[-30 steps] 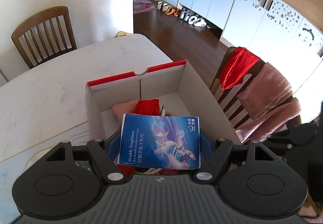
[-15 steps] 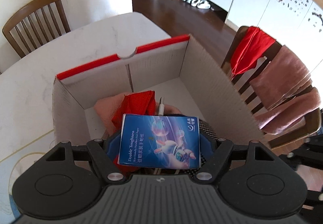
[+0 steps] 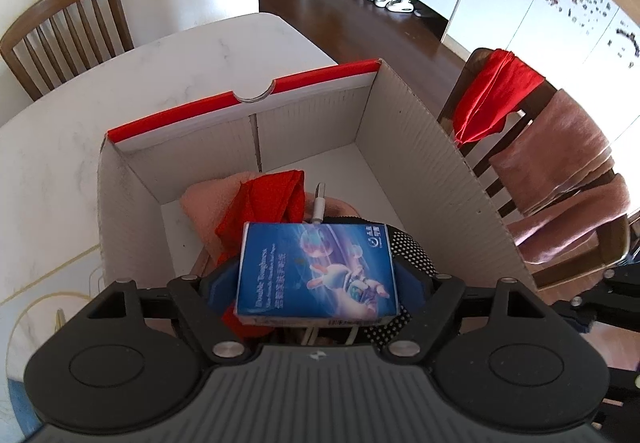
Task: Organize objects
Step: 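Lower the blue booklet into the box and open the left gripper, then move the left gripper back to the brown bead bracelet on the mat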
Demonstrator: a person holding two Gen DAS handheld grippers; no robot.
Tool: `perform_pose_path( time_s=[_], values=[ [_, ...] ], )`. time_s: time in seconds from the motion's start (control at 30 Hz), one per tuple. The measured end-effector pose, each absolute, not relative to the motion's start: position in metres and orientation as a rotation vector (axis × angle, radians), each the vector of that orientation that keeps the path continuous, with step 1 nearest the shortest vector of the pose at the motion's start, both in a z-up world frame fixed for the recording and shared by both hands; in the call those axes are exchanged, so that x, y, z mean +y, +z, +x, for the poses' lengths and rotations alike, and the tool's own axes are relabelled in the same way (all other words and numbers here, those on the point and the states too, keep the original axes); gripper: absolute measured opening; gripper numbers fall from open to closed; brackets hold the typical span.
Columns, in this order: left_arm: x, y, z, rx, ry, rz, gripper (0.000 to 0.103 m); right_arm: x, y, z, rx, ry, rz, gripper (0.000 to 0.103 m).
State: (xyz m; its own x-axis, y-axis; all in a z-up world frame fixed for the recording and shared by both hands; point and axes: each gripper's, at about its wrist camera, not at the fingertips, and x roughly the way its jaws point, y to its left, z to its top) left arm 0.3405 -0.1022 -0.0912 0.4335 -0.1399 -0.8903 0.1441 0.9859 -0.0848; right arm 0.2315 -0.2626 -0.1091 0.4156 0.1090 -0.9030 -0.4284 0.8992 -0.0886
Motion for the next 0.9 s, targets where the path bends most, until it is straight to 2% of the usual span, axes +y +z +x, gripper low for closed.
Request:
perform_pose_path(
  time_s=[0.4, 0.77, 0.83, 0.9],
  values=[
    [-0.066, -0.037, 0.301, 1.015, -0.222, -0.087, 0.079, -0.261, -0.106, 0.230, 1.099, 0.329, -0.333, 0.008],
    [0.026, -0.009, 0.251, 0.968, -0.090, -0.127, 0.079, -0.259, -0.106, 0.229, 1.106, 0.317, -0.344, 0.009],
    [0.042, -0.012, 0.244, 0.976, -0.061, -0.145, 0.086, -0.258, -0.106, 0.230, 1.107, 0.314, -0.345, 0.009],
    [0.059, -0.016, 0.237, 0.978, -0.033, -0.171, 0.087, -0.257, -0.106, 0.230, 1.109, 0.311, -0.347, 0.009]
  ],
)
